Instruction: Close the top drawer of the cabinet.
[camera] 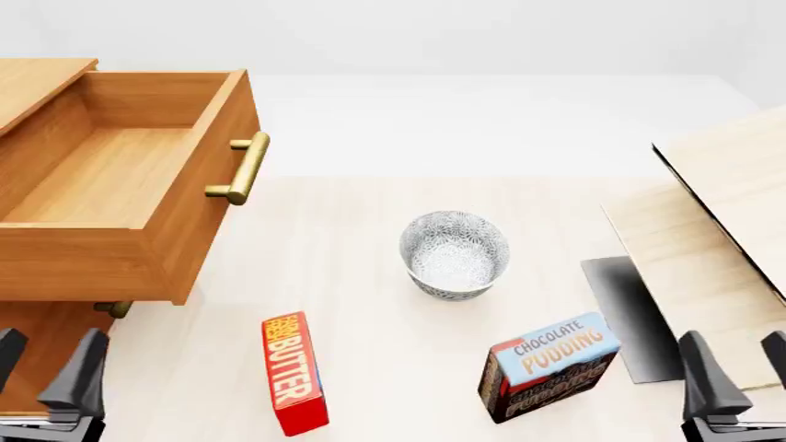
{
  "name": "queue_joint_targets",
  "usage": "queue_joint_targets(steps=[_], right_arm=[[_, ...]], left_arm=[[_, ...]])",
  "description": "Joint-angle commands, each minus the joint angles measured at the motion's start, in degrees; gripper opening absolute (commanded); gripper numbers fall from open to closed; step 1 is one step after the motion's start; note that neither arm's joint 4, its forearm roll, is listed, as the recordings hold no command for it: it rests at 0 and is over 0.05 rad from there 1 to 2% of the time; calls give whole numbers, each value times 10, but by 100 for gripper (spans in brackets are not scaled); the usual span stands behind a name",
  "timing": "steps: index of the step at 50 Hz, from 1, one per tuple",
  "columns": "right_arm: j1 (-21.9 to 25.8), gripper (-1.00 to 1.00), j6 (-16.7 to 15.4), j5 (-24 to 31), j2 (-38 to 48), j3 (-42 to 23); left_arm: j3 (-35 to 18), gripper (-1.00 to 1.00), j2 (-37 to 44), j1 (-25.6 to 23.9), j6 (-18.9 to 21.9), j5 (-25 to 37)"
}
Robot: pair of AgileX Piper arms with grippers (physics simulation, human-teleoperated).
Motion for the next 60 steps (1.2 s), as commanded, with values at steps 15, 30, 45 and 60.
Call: queue_joint_targets(steps=[15,30,45,60], right_arm=[[3,100,0,-2,4,-1],[3,100,0,-2,4,-1],[3,100,0,-3,5,-1],[3,100,0,-3,5,-2]], left_arm=[[-9,100,-10,-45,-10,23],[-27,100,-10,-141,-1,60],[-5,100,-9,-256,27,65],[-9,100,188,-352,48,-127]])
